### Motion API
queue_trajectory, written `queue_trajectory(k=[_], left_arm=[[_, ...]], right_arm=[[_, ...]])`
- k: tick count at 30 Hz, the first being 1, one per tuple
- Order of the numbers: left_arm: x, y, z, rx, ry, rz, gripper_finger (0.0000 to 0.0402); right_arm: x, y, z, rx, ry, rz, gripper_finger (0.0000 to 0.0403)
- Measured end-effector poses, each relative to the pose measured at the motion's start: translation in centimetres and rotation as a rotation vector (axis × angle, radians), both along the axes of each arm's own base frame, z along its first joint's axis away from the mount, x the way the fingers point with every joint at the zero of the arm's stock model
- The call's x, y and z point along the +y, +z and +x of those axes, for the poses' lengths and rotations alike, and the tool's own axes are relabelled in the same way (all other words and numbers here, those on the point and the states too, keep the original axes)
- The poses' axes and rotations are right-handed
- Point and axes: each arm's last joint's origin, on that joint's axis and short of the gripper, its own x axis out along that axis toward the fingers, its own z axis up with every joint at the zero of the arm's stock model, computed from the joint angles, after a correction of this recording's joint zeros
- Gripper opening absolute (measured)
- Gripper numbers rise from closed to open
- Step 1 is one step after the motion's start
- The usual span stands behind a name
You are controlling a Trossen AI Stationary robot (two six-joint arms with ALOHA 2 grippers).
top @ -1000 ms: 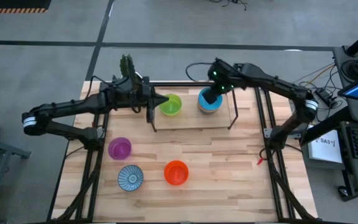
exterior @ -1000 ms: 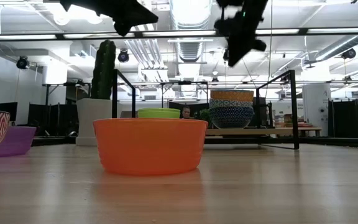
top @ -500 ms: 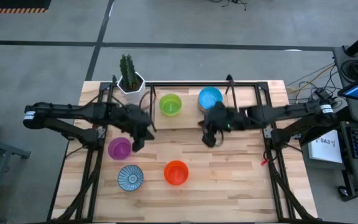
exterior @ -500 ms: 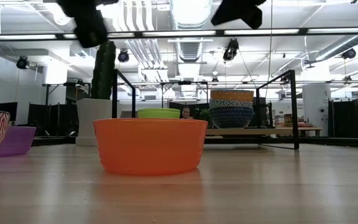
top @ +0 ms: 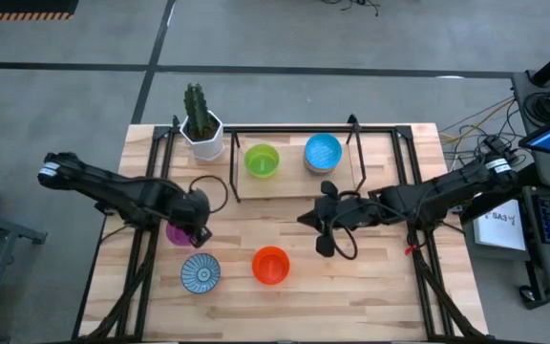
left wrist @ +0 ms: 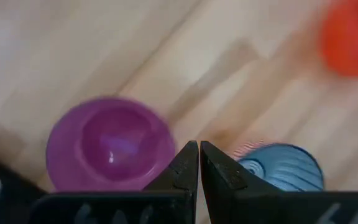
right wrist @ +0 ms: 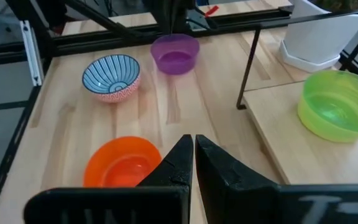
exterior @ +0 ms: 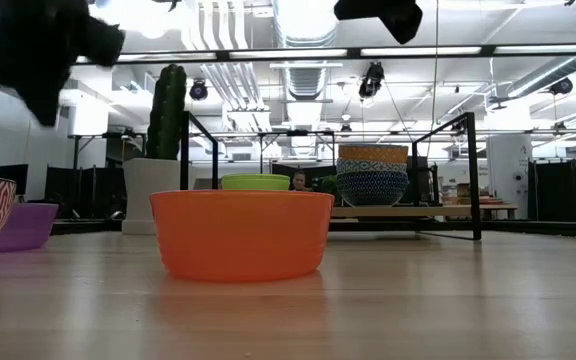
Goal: Place and stack bowls onto a shelf
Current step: Stack the purple bowl on the green bowl
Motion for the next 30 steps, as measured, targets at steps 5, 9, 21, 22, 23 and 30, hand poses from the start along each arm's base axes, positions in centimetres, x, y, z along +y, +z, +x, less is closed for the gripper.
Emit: queue_trajectory(k=[5, 9, 21, 22, 23, 30], left_arm=[[0.1, -3.6, -0.8, 0.089, 0.094, -0.028, 0.0016], [0.1, -5.9, -1.1, 0.088, 0.111, -0.048, 0.0059], [0.4, -8.4, -1.1, 0.039, 0.135, 0.005, 0.0135], [0.4, -8.6, -1.0, 0.042, 0.136, 0.014, 0.0133], [0.4, -8.7, -0.9, 0.045, 0.136, 0.017, 0.0130], [0.1, -9.9, -0.1, 0.076, 0.127, 0.034, 0.0091]], right_arm=[[0.0, 0.0, 0.0, 0.003, 0.016, -0.032, 0.0009], [0.0, 0.0, 0.0, 0.004, 0.018, -0.035, 0.0009], [0.0, 0.0, 0.0, -0.003, 0.023, -0.042, 0.0009], [0.0, 0.0, 0.1, -0.007, 0.024, -0.043, 0.0009], [0.0, 0.1, 0.1, -0.010, 0.025, -0.045, 0.0009], [0.0, 0.1, 0.1, -0.011, 0.027, -0.048, 0.0009]])
